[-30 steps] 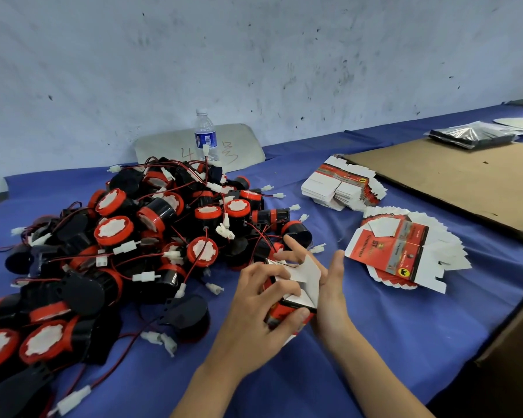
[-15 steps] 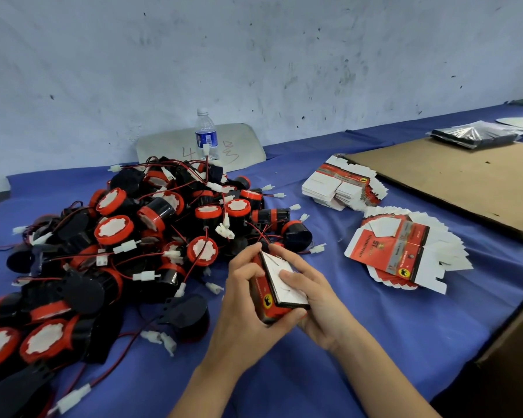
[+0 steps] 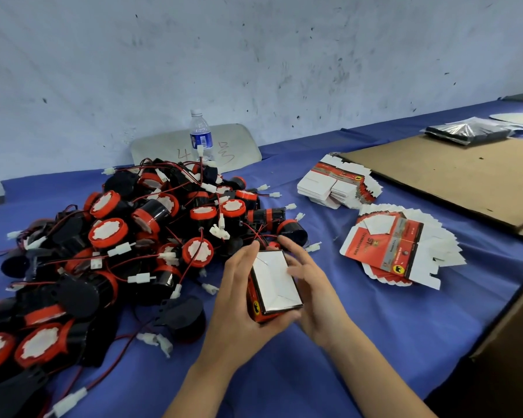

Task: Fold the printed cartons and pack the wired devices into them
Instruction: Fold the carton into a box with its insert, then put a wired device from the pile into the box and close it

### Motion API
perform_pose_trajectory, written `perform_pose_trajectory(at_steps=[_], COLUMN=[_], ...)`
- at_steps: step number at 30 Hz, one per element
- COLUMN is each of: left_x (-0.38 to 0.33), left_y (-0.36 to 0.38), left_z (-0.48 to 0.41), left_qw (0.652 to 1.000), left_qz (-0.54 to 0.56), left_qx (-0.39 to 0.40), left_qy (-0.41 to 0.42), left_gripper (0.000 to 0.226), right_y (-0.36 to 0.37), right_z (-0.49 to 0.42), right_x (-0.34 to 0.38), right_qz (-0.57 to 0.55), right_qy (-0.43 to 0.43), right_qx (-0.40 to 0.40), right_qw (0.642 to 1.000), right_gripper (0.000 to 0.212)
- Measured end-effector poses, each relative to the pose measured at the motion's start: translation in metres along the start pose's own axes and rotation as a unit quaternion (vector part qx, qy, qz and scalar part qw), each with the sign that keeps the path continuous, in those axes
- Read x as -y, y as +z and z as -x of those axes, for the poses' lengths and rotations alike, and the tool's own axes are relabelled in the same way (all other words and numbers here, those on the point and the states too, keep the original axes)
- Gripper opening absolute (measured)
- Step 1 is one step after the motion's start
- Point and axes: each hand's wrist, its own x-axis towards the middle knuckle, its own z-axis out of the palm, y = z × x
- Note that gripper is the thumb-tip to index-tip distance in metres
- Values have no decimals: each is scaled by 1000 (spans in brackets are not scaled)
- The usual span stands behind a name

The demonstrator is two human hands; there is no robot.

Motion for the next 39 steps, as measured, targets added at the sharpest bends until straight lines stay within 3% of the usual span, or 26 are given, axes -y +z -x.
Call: perform_pose_trajectory(at_steps=[3,5,8,12,13,15,16,18,21,25,27,29,32,35,37,39], left_x=[3,6,7,4,4,7,10,13,18,18,18,17,6,-5,-10,-14], left_y=[-1,-2,-5,-14,-20,-33,-41,-58,-69,-70,-71,-73,-77,-81,-84,-84], left_z=[-2,-3,-4,-9,-11,-15,-15,-15,-7,-2,-2,-3,-10,-20,-24,-24], left_qw=[998,996,995,988,988,987,967,906,836,817,829,850,896,930,945,947], left_qz=[45,81,83,102,78,-111,-234,-389,-410,-396,-372,-340,-298,-318,-249,-163], left_qx=[-44,-33,36,96,108,92,67,78,219,298,312,315,237,14,-151,-258], left_qy=[1,-16,-37,-71,-79,-74,-70,-147,-290,-297,-277,-251,-228,-184,-149,-102], left_gripper=[97,97,94,99,100,90,80,69,72,77,74,66,50,50,53,49], right_y=[-2,-3,-4,-1,1,3,5,6,7,3,5,7,12,15,16,16], right_z=[-1,0,3,4,4,7,11,17,14,5,6,9,13,15,16,17], right_x=[-1,-1,3,7,7,3,0,-10,-21,-26,-29,-30,-29,-29,-29,-31], right_qz=[23,-17,-75,-80,-74,-10,82,290,528,703,713,695,668,640,624,609], right_qy=[28,74,78,52,30,-76,-161,-320,-418,-454,-464,-474,-478,-488,-495,-500], right_qx=[-62,10,129,101,84,-8,-70,-140,-150,-40,2,30,43,38,39,45], right_qw=[997,997,986,990,993,997,981,891,723,546,526,541,569,593,603,614], right_gripper=[60,65,71,105,101,78,68,64,71,62,44,31,30,38,39,36])
